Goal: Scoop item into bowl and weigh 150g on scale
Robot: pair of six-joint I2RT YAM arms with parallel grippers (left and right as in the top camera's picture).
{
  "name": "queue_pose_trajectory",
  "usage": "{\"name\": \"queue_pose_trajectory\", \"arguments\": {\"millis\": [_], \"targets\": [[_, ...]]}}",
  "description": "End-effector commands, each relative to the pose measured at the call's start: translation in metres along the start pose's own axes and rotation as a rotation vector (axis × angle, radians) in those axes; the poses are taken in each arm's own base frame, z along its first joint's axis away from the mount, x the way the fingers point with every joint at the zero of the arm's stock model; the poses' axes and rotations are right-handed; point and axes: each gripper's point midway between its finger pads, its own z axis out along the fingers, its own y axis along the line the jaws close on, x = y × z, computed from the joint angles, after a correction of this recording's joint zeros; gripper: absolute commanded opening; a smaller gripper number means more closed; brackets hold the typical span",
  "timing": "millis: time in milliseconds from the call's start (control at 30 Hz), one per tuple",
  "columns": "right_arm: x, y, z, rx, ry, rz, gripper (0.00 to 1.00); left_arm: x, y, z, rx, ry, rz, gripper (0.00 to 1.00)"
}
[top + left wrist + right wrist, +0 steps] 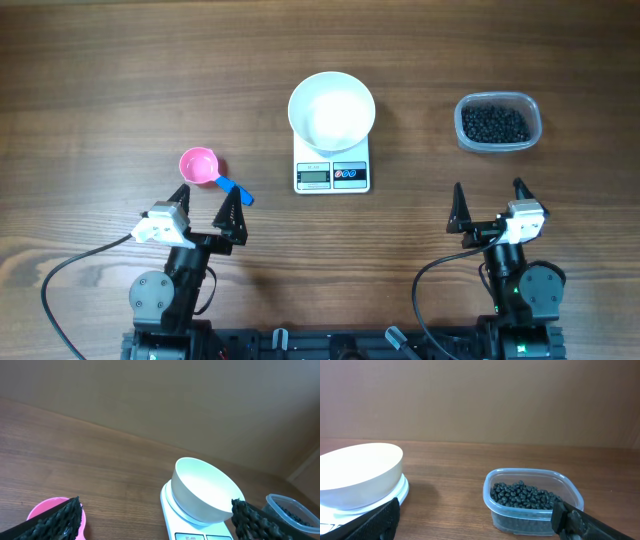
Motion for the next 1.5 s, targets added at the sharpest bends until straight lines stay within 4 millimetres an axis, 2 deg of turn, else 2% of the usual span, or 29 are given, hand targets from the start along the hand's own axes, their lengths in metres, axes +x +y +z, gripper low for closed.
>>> {"name": "queue_pose_trajectory", "arguments": {"millis": [0, 367, 800, 933, 1367, 1467], "targets": [[0.001, -0.001, 0.0, 0.005, 0.003, -0.013, 1.0, -0.009, -0.007, -0.001, 0.024, -0.012, -0.006, 1.0], [0.001, -0.001, 0.0, 0.005, 0.003, -0.014, 1.0, -0.01, -0.008, -0.002, 0.026, -0.015, -0.006, 1.0], [0.001, -0.001, 0.0, 0.005, 0.003, -0.013, 1.0, -0.036, -0.017, -0.007, 0.035, -0.072, 0.001, 1.0], [0.001, -0.001, 0.0, 0.005, 0.003, -0.013, 0.99, -0.039, -0.008, -0.008, -0.017, -0.093, 0.0, 1.0], [0.001, -0.001, 0.0, 0.005, 0.003, -0.014, 1.0, -0.039, -0.008, -0.007, -0.013, -0.09, -0.001, 1.0], [0.001, -0.001, 0.0, 0.005, 0.003, -0.013, 1.0, -0.033, -0.006, -0.007, -0.022, -0.068, -0.003, 1.0]]}}
